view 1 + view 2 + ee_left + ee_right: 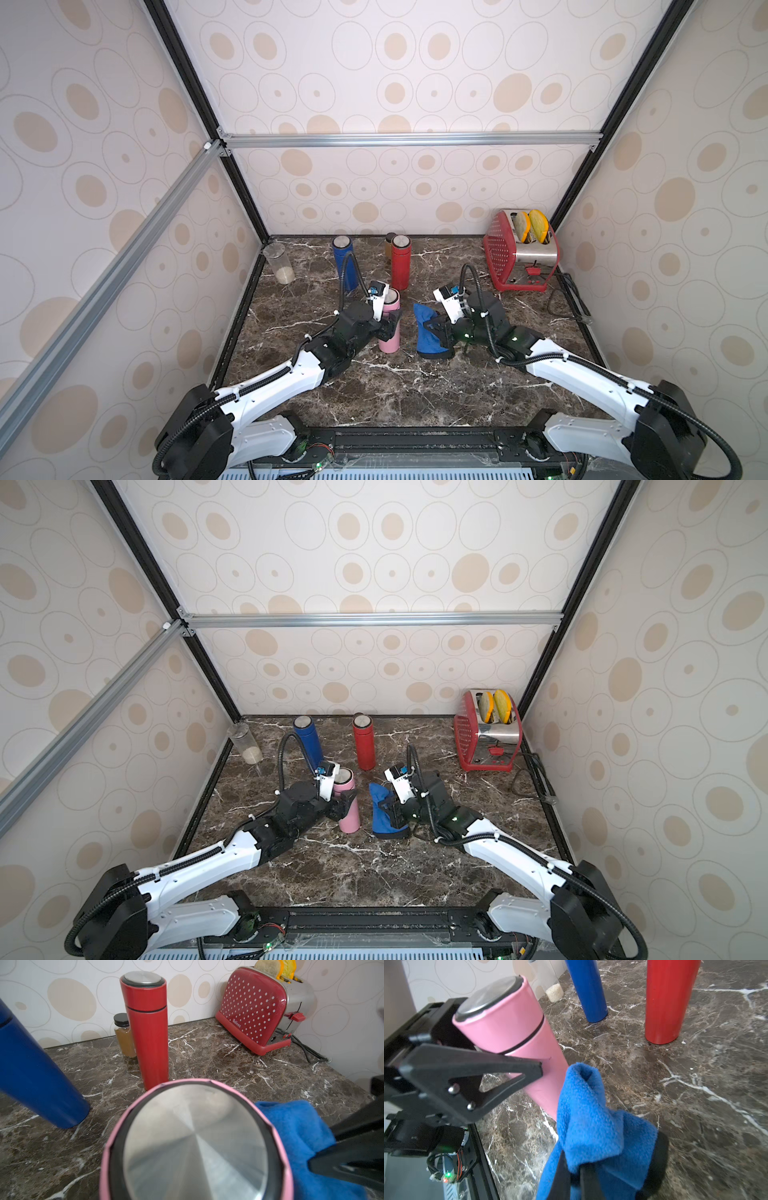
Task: Wipe the surface of the thermos
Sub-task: Wipe the dirt from the surface of the thermos.
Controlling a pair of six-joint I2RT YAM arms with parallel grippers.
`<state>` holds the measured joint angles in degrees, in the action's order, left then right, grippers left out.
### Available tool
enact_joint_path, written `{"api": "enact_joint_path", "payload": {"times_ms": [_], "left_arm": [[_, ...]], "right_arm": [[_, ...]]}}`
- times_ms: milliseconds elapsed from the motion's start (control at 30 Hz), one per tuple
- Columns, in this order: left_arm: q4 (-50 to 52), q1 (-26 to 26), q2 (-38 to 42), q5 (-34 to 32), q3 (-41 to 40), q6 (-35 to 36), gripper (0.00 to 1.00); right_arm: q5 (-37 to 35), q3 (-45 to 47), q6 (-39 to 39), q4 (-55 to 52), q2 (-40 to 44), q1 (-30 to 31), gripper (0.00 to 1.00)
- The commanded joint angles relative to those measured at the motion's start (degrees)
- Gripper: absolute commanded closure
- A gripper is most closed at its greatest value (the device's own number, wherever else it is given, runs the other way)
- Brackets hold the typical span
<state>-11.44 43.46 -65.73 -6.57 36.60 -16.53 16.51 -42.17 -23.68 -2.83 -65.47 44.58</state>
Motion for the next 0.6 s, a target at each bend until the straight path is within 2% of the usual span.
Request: {"api": "enact_joint_path", "payload": {"times_ms": [0, 167, 400, 567], "left_arm": [[-1.01, 0.39, 2.60, -1.12, -0.10, -0.86, 0.98], [-1.23, 0.32, 4.05, -1.24, -2.14, -1.06, 0.91], [-12.52, 0.44, 5.93, 0.62, -10.45, 1.44, 0.86], [-10.22, 0.44, 7.17, 2.35, -10.87, 2.65, 0.76]], "right_arm": [[-2.55, -1.17, 5.55, -7.48, 3.49, 1.35, 1.00], [-4.62, -1.19, 8.40, -11.05, 6.02, 2.83, 1.00], [-5.12, -0.11, 8.87, -11.12, 7.41, 3.58, 1.00], [-5.53, 0.34, 9.17, -12.05, 8.58, 4.11, 1.00]]}}
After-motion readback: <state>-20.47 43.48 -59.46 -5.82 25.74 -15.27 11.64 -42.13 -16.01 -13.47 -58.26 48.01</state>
